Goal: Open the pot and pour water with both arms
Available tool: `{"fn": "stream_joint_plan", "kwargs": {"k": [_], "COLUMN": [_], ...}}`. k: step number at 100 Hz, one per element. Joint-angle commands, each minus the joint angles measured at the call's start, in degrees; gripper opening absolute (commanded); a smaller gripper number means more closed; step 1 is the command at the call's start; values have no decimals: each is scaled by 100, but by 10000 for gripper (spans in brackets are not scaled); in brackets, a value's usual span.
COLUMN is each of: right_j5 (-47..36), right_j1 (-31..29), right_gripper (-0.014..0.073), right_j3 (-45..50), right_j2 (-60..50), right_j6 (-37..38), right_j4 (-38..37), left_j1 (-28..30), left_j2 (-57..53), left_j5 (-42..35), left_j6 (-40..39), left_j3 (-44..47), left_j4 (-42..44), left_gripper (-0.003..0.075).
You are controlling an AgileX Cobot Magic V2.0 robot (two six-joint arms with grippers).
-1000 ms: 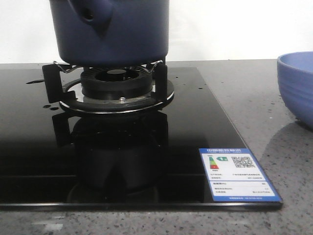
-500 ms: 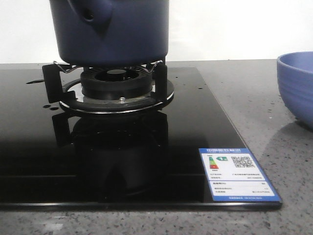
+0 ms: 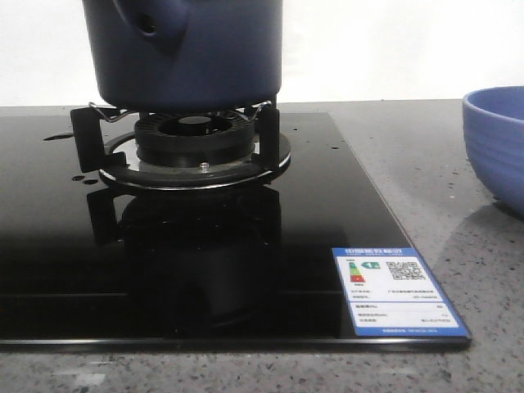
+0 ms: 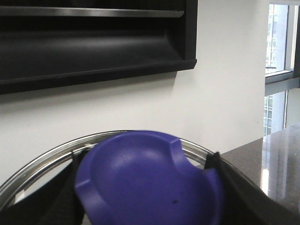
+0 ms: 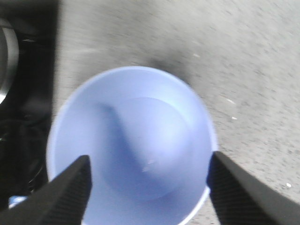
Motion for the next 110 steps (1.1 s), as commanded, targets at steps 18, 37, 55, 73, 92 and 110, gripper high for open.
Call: {"fn": "stream_joint_plan", "kwargs": {"k": [18, 37, 55, 73, 92, 110], "right_j5": [-113, -426, -960, -1255, -1395, -1435], "right_j1": [-404, -438, -438, -438, -438, -438], "right_gripper": [419, 419, 419, 417, 244, -18], "right_j3": [-160, 379, 1075, 1543, 1620, 1620], "right_j2": [350, 428, 455, 606, 685, 685], "right_j6": [183, 273, 273, 273, 273, 257], "right_j4": [-419, -428, -254, 77, 410, 468], "left_j1": [-223, -264, -334, -471, -471, -471], "left_j2": [-60, -60, -60, -60, -60, -60], "left_j5": [-139, -217, -291, -474, -533, -533], "left_j6": [-52, -52, -52, -52, -52, -52], "left_j3": [-185, -185, -185, -185, -185, -185], "left_j4": [-321, -321, -321, -321, -321, -321], "left_gripper": [242, 242, 242, 242, 242, 242]}}
